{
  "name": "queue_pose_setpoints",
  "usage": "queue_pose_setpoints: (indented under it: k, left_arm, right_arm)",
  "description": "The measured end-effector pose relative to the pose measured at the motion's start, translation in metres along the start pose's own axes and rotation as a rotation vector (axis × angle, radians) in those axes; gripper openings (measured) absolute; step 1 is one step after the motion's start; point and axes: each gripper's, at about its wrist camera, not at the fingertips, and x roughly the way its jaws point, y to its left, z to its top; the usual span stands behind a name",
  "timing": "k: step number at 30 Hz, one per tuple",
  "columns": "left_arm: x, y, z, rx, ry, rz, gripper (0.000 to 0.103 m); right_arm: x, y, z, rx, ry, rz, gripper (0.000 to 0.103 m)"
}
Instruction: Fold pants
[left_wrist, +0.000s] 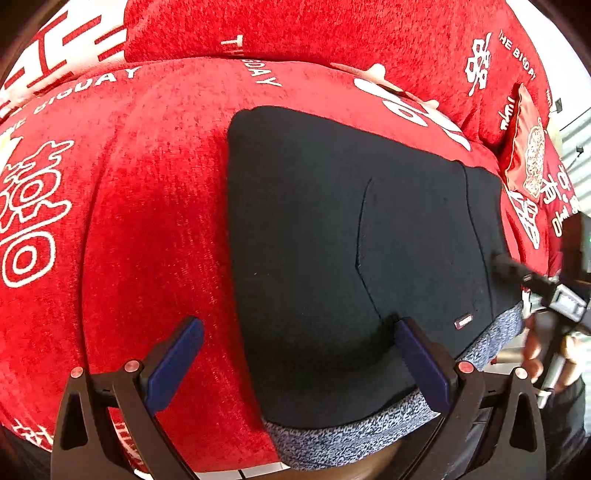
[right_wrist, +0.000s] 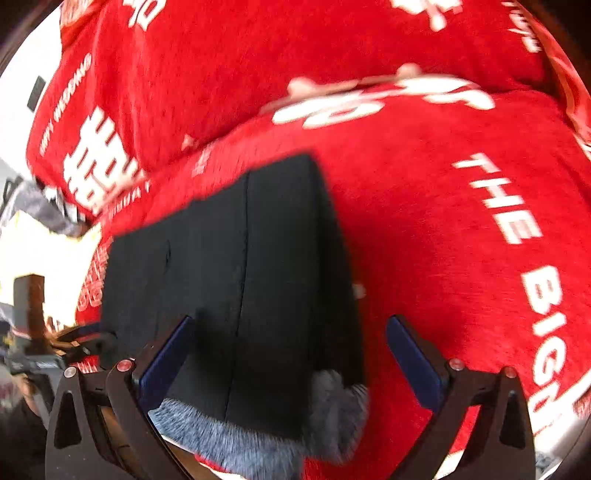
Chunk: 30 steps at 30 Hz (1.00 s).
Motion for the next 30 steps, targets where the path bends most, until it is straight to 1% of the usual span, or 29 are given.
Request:
queue_pose_setpoints:
  k: [2,5,8,12,13,14,15,16,17,18,19,22,25,28,30]
  left_arm:
    - [0.002,0.0,0.001,0.003,-0.001,-0.013,0.103]
    - [0.008,0.001,0.005,-0.004,0.005,-0.047,0.103]
    - [0.014,0.003,0.007,-0.019,0.009,-0.083,0.103]
    - [0.017,-0.002,0.01,-0.009,-0.007,-0.097,0.103]
    - [0.018,-0.005,0.011,0.001,-0.004,-0.105,0.1]
    - [0.017,-0.01,0.011,0.02,-0.003,-0.114,0.093]
    - [0.014,-0.013,0.01,0.035,-0.015,-0.098,0.085]
    - [0.01,-0.018,0.008,0.064,-0.032,-0.087,0.075]
    - [0.005,-0.021,0.006,0.088,-0.048,-0.081,0.069]
    - [0.002,-0.022,0.005,0.096,-0.055,-0.08,0.06]
    - [-0.002,-0.021,0.004,0.091,-0.059,-0.085,0.053]
    - [-0.006,-0.014,0.004,0.053,-0.052,-0.11,0.046]
    - [-0.015,-0.013,0.001,0.049,-0.064,-0.109,0.045]
    - [-0.035,-0.008,0.002,0.049,-0.089,-0.098,0.045]
    - [-0.053,0.002,0.004,0.038,-0.109,-0.095,0.045]
  right_arm:
    - [0.011,0.005,-0.004,-0.011,0.025,0.037,0.103]
    - [0.013,0.002,-0.006,0.013,0.001,0.077,0.103]
    - [0.014,0.001,-0.008,0.004,-0.008,0.092,0.103]
    - [0.015,0.003,-0.006,-0.015,-0.007,0.101,0.103]
    - [0.016,0.004,-0.005,-0.016,-0.005,0.105,0.103]
    - [0.017,0.009,-0.005,-0.036,0.002,0.111,0.098]
    - [0.016,0.015,-0.006,-0.067,0.005,0.112,0.09]
    - [0.012,0.021,-0.007,-0.09,-0.006,0.1,0.082]
    - [0.008,0.023,-0.008,-0.103,-0.013,0.102,0.07]
    - [0.0,0.03,-0.01,-0.119,-0.031,0.111,0.066]
    - [-0.005,0.035,-0.012,-0.127,-0.043,0.112,0.059]
    - [-0.019,0.055,-0.014,-0.142,-0.074,0.092,0.054]
    - [-0.032,0.073,-0.013,-0.147,-0.097,0.084,0.052]
    - [-0.047,0.098,-0.011,-0.182,-0.12,0.076,0.052]
    - [-0.054,0.117,-0.01,-0.212,-0.136,0.078,0.052]
